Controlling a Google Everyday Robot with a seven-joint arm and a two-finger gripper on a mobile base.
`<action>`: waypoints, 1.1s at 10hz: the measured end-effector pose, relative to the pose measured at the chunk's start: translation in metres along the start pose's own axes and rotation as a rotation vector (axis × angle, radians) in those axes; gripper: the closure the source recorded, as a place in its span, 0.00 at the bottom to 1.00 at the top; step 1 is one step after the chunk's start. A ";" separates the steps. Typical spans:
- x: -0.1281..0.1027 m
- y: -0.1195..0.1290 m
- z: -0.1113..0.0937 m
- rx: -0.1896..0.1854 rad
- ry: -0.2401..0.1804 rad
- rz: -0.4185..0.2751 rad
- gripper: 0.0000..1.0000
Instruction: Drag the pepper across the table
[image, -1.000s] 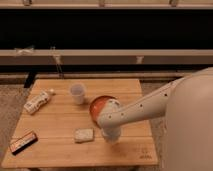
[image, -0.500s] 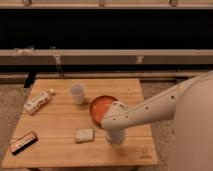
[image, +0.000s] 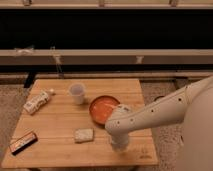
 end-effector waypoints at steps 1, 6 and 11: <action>-0.001 0.004 0.000 -0.002 0.002 -0.007 0.73; -0.021 0.008 -0.003 0.002 -0.024 -0.010 0.24; -0.043 0.015 -0.006 -0.023 -0.056 -0.031 0.20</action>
